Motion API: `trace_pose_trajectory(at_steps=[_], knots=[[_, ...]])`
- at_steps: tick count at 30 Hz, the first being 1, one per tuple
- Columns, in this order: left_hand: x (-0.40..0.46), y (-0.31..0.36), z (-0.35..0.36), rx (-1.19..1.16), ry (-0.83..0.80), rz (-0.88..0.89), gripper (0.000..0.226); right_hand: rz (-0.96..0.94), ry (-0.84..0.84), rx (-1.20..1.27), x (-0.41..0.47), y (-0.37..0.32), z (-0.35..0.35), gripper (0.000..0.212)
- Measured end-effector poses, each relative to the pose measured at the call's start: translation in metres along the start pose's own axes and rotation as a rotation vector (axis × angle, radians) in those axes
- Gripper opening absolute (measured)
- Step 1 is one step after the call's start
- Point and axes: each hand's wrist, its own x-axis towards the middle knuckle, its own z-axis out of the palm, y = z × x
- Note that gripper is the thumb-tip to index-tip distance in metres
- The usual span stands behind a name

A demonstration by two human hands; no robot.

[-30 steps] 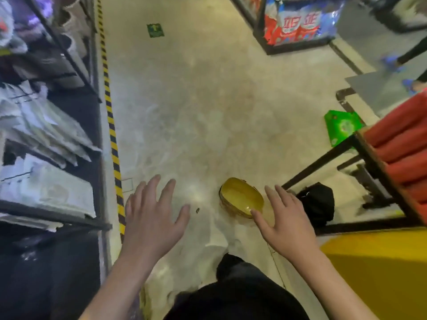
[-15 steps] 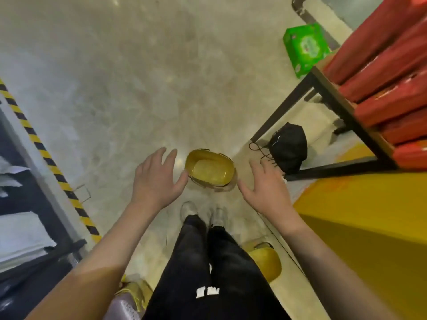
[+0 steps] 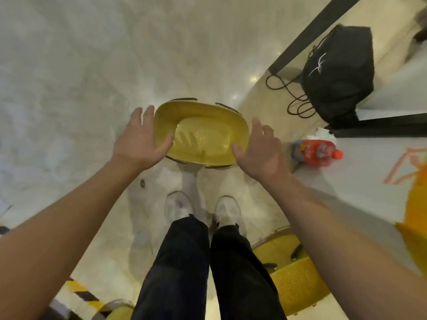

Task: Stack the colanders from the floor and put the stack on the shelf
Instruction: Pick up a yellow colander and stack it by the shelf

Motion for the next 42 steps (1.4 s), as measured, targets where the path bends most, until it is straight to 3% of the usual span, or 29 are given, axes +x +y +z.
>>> trace_pose_trajectory(at_steps=[6,12,18,25,32,37,42], knots=[[0.087,-0.047,0.088,-0.167,0.005,-0.044,0.105,0.146,-0.014,0.421,0.081,0.023,0.097,0.094],[0.079,-0.03,0.081,-0.276,-0.031,-0.017,0.098,0.146,0.029,0.501,0.085,0.017,0.073,0.083],[-0.004,0.018,-0.035,-0.304,0.13,-0.007,0.098,-0.005,0.175,0.328,0.012,-0.008,-0.052,0.084],[-0.142,0.087,-0.231,-0.335,0.311,0.015,0.095,-0.067,0.246,0.332,-0.143,-0.063,-0.241,0.089],[-0.277,0.12,-0.39,-0.314,0.355,0.022,0.095,-0.175,0.261,0.306,-0.283,-0.101,-0.391,0.085],[-0.354,0.117,-0.455,-0.299,0.415,-0.002,0.095,-0.293,0.364,0.15,-0.348,-0.13,-0.456,0.089],[-0.394,0.106,-0.476,-0.324,0.467,-0.091,0.097,-0.347,0.361,0.171,-0.37,-0.155,-0.468,0.094]])
